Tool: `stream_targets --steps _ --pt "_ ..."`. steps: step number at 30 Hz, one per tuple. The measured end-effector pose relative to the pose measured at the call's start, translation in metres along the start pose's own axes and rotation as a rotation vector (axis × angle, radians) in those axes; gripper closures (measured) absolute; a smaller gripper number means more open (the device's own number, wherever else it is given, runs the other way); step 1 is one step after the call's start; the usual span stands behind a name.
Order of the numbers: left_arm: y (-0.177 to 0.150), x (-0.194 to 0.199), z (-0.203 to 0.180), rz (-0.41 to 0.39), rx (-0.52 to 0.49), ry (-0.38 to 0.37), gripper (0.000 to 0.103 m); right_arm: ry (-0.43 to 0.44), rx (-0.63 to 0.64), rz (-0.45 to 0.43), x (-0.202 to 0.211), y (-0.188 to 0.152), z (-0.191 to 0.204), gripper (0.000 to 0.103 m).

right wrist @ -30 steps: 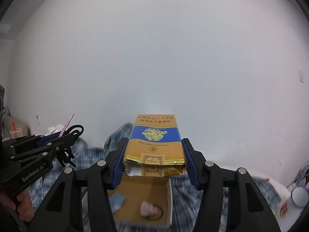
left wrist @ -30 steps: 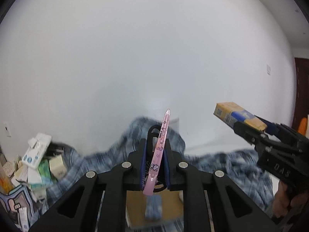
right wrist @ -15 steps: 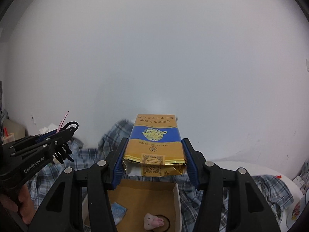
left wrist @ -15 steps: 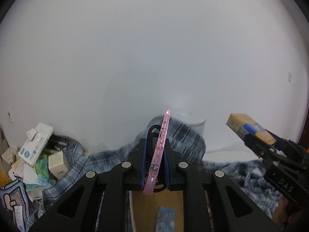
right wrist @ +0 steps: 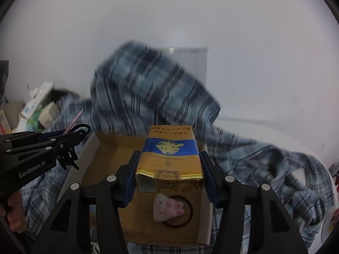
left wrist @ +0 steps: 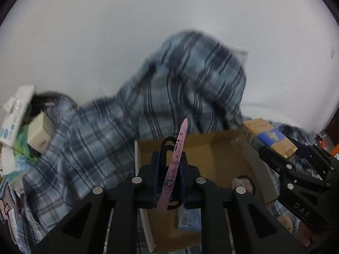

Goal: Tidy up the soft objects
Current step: 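Carry comb and tea packet over the box and release them inside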

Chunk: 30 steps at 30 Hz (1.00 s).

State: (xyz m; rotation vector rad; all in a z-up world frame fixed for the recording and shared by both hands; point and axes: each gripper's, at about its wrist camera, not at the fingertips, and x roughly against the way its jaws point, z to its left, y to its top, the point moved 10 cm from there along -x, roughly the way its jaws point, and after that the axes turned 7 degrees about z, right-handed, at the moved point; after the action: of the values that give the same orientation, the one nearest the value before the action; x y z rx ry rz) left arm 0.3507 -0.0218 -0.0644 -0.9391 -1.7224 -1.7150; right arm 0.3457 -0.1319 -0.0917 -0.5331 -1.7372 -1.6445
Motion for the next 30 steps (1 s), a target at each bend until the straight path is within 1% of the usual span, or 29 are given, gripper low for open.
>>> stream_targets --steps 5,11,17,19,20,21,22,23,24,25,26,30 --pt "-0.015 -0.030 0.008 0.068 0.011 0.020 0.086 0.001 -0.004 0.078 -0.029 -0.019 -0.006 0.050" --pt "-0.024 -0.050 0.016 0.125 0.021 0.030 0.087 0.000 -0.013 0.115 -0.040 -0.025 -0.011 0.050" --pt "-0.021 -0.050 0.014 0.119 0.010 0.031 0.085 0.002 0.005 0.121 -0.043 -0.025 -0.008 0.050" --pt "-0.021 -0.050 0.014 0.125 0.022 0.038 0.063 0.006 0.011 0.121 -0.043 -0.026 -0.006 0.049" --pt "-0.020 -0.050 0.014 0.119 0.035 0.033 0.031 0.005 0.016 0.121 -0.043 -0.026 -0.005 0.048" --pt "-0.018 -0.046 0.013 0.091 0.044 0.020 0.011 0.004 0.022 0.118 -0.043 -0.026 -0.004 0.046" --pt "-0.014 -0.042 0.014 0.054 0.049 0.017 0.009 -0.003 0.030 0.117 -0.043 -0.026 -0.004 0.044" --pt "-0.012 -0.038 0.014 0.030 0.049 0.027 0.009 -0.008 0.036 0.115 -0.043 -0.026 -0.003 0.040" --pt "-0.009 -0.034 0.015 0.014 0.046 0.037 0.009 -0.011 0.040 0.114 -0.043 -0.026 -0.002 0.030" --pt "-0.007 -0.031 0.014 -0.001 0.037 0.042 0.009 -0.016 0.043 0.112 -0.043 -0.026 -0.002 0.025" --pt "-0.004 -0.025 0.014 -0.023 0.028 0.042 0.009 -0.026 0.043 0.106 -0.043 -0.025 -0.002 0.017" --pt "0.006 -0.007 0.013 -0.087 0.033 0.029 0.009 -0.032 0.045 0.091 -0.039 -0.023 -0.003 0.012"
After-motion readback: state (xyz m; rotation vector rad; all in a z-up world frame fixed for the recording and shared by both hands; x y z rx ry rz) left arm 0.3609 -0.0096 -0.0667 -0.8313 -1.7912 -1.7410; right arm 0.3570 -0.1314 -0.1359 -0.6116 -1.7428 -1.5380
